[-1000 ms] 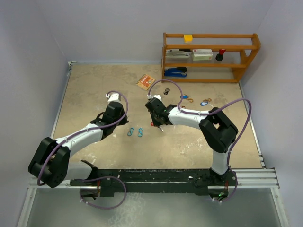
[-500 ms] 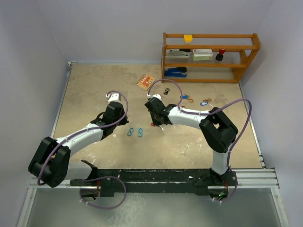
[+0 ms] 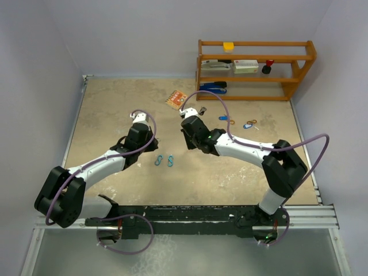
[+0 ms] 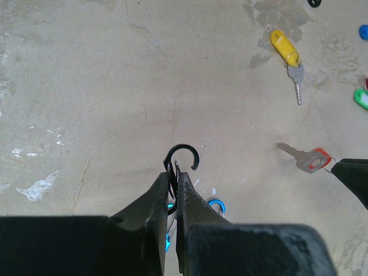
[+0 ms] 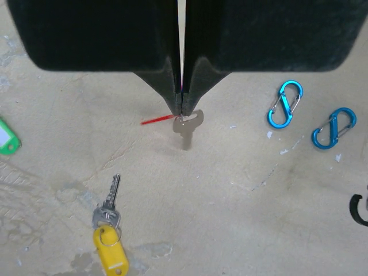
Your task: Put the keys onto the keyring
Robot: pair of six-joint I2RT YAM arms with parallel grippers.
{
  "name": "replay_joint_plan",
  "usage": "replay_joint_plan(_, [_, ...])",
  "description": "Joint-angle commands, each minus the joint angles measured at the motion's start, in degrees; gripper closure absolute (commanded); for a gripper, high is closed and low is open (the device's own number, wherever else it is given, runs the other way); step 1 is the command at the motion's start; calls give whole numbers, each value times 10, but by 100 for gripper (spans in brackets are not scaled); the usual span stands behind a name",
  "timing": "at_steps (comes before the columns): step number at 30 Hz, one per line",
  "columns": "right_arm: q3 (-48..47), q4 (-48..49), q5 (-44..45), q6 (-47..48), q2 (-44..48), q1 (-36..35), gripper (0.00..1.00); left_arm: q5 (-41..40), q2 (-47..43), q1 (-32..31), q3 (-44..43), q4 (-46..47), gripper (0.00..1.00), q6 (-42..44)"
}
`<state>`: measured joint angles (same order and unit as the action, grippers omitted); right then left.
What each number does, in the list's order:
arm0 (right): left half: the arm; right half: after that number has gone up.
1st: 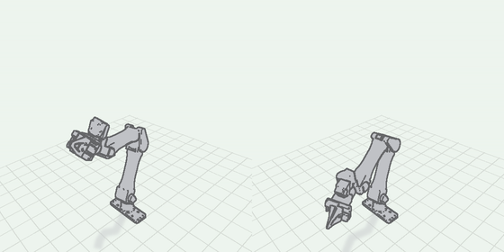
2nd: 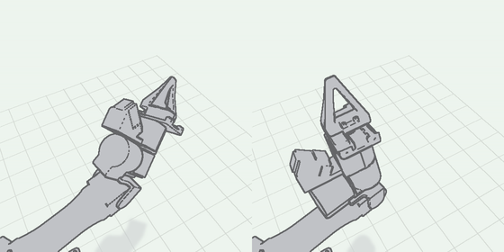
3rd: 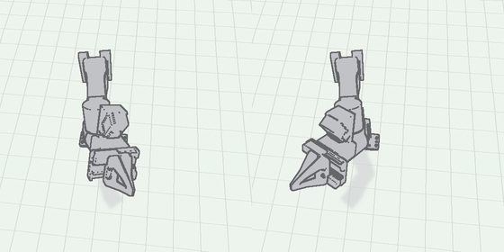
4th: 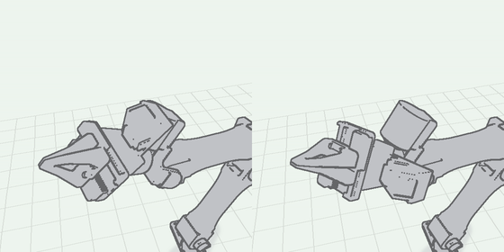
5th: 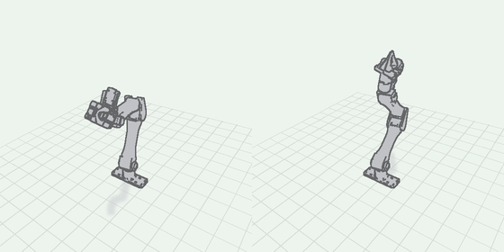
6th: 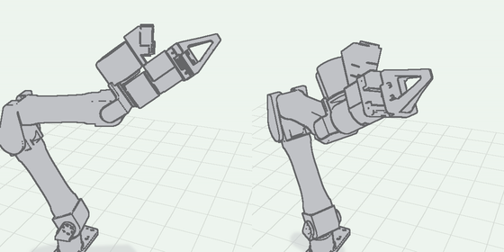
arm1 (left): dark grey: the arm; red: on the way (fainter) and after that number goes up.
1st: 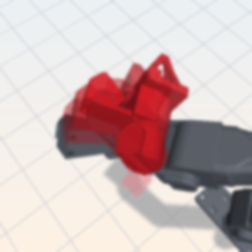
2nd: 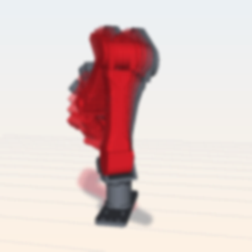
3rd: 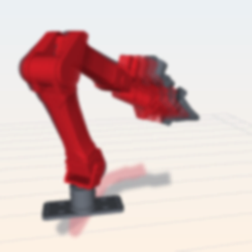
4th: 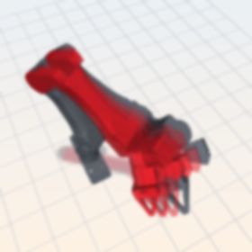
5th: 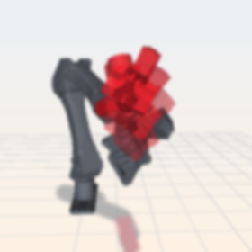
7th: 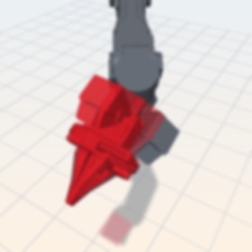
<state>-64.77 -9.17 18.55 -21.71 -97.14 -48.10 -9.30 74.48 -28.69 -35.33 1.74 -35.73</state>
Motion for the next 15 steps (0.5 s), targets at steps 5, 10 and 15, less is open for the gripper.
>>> replay_joint_plan(5, [37, 90, -31, 56, 50, -2, 100, 39, -30, -16, -10, 50, 100, 10])
replay_joint_plan(10, [53, 123, -72, 89, 68, -3, 100, 56, -26, -32, -13, 70, 100, 15])
replay_joint_plan(15, [62, 139, -100, 103, 76, -3, 100, 59, -6, -52, -29, 73, 100, 24])
